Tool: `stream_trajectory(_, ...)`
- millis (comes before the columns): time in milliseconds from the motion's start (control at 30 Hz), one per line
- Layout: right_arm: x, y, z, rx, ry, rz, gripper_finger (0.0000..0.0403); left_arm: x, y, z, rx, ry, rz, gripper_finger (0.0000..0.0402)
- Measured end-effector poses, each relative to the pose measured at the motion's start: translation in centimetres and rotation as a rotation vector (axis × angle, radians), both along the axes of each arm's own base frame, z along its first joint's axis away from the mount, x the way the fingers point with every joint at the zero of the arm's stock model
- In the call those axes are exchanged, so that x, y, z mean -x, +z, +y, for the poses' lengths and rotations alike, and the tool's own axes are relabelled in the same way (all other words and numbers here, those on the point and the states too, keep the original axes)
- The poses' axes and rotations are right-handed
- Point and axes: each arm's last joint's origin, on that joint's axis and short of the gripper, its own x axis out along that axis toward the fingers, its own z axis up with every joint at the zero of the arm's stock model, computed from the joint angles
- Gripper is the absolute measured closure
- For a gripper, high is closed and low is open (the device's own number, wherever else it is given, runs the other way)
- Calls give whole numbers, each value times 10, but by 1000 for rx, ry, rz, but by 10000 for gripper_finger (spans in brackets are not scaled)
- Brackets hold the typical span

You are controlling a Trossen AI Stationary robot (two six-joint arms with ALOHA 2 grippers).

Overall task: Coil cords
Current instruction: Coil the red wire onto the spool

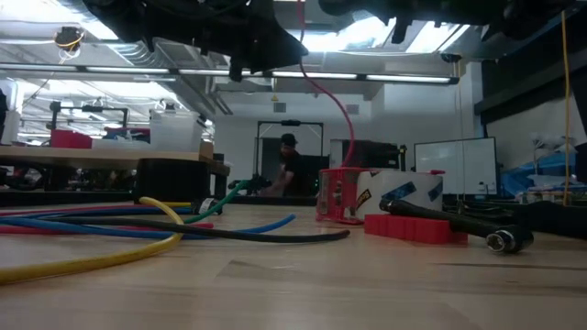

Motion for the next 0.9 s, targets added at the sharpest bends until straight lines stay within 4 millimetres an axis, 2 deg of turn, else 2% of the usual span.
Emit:
stream_trajectory(167,0,0,0,0,0,-1,400,0,0,0,-22,12,9,302)
stream_trajectory(533,0,0,-2,-17,-61,-4,400,0,0,0,-24,13,10,394)
stream_trajectory(900,1,0,-5,-49,-173,-6,400,1,0,10,77,47,-35,399)
